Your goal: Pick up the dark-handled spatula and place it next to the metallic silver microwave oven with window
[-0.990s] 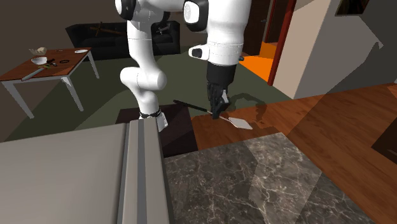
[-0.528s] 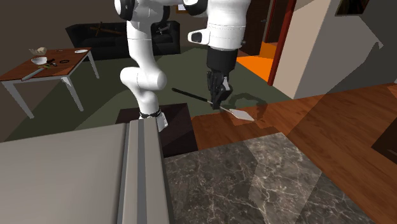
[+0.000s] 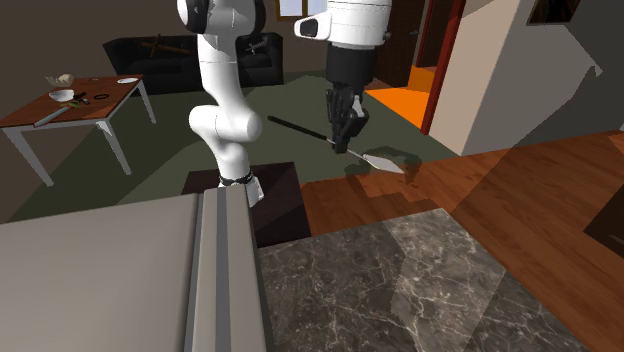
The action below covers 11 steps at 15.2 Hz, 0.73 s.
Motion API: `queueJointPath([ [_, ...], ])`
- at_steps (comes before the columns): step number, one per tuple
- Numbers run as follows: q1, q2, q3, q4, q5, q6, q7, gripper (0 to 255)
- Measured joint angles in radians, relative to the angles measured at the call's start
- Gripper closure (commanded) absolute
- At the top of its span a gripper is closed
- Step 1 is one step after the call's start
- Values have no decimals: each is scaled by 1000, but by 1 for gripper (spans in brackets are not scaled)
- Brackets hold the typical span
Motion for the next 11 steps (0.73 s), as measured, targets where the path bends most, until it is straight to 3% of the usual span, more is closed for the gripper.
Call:
queueJointPath([
  [11,12,112,52,228,-90,-166,61,255],
])
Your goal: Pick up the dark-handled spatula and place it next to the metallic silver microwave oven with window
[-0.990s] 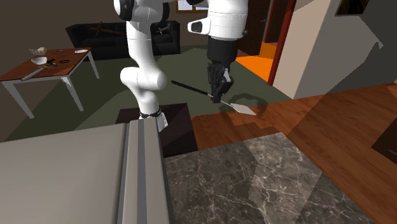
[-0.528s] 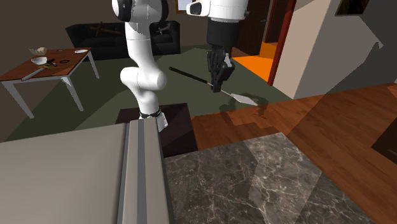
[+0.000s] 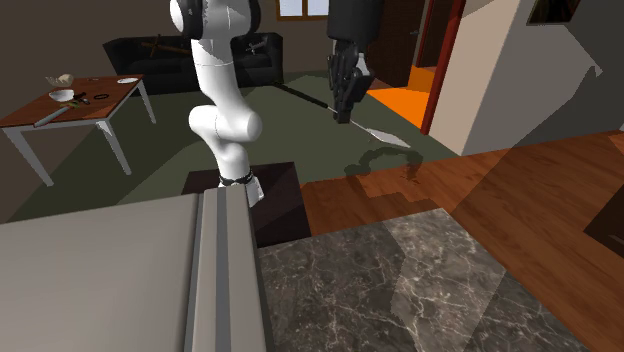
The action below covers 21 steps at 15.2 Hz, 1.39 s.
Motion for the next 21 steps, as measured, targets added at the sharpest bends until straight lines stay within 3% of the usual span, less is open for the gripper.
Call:
queueJointPath([
  [8,80,144,49,219,-131,-151,81,255],
  [13,206,262,57,401,-251,-271,135,255],
  [16,138,238,46,387,-229,-266,70,255],
  [19,30,189,26,341,-183,-241,-26,255],
  [20,27,200,21,361,-191,-252,-43,255],
  [21,-9,183,12,342,-177,-240,-77,255],
])
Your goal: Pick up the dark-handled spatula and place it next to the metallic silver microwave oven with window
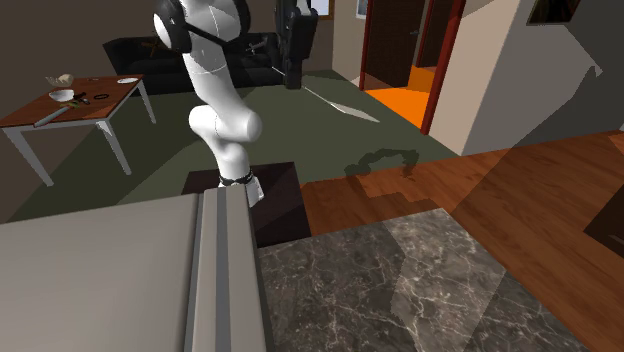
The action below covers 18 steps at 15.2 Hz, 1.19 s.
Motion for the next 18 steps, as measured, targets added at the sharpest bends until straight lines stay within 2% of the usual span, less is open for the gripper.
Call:
queueJointPath([
  [3,-57,-1,-26,0,3,9,-83,255],
  [11,-127,68,-79,69,-58,1,-242,255],
  [18,-252,-57,-94,-154,62,149,-302,255],
])
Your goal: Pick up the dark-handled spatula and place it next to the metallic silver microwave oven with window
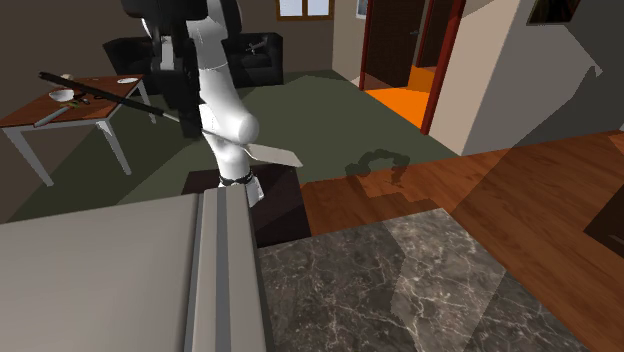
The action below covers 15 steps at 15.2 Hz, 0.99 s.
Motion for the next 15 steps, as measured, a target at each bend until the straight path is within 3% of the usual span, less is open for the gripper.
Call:
queueJointPath([
  [5,-43,-75,-20,-132,65,90,-35,255],
  [15,-71,-172,-53,-346,143,246,-81,255],
])
